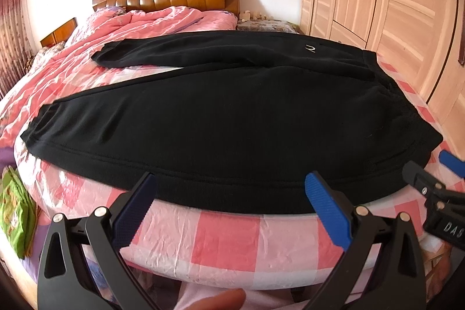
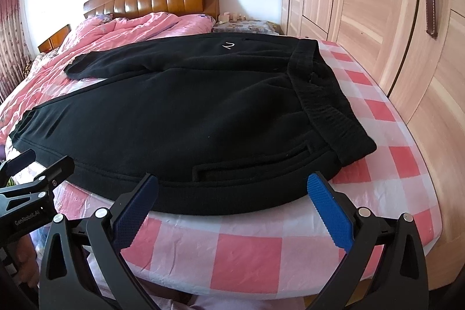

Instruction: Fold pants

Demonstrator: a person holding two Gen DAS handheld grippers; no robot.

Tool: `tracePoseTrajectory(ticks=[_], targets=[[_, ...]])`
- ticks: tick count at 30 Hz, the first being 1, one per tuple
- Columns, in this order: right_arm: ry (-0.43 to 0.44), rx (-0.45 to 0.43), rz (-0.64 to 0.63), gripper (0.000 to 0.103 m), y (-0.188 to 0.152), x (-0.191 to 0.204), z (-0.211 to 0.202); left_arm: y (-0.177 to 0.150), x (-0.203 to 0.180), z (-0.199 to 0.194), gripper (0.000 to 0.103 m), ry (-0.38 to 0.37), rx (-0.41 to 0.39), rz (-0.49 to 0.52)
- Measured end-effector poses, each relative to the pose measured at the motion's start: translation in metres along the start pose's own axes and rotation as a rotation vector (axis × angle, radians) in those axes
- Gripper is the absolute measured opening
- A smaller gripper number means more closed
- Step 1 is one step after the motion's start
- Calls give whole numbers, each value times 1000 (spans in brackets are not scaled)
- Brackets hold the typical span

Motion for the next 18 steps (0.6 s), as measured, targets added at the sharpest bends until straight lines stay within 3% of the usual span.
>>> tracePoseTrajectory(ticks=[5, 7, 9, 11, 14, 15, 18], targets=[[46, -38, -52, 99, 52, -14, 11, 28, -2, 19, 102, -22, 57, 149], [73, -79, -38, 99, 83, -24, 16, 49, 6, 31, 102, 31, 90, 215], [163, -151, -21, 99, 116, -32, 23, 74, 17, 41, 102, 89, 89, 264], [227, -214, -88, 99, 151, -31, 44, 105, 37, 57, 102, 172, 101, 302], [173, -90, -186, 99, 189, -28, 105, 135, 58, 95, 102, 92, 270, 279], [200, -37, -177, 99, 202, -28, 129, 142, 65, 106, 102, 55, 313, 246], [222, 37, -166, 99, 239, -28, 188, 175, 81, 138, 102, 2, 366, 201]])
Point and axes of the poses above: each gripper's, at about its wrist camera, not at the fingertips, and z roughly the way its jaws point, x to its left, y to its top, the point moved 6 cm from there along z, roughly the way its jaws point, and after that the axes turned 9 degrees about -y, right-handed, at the moved point
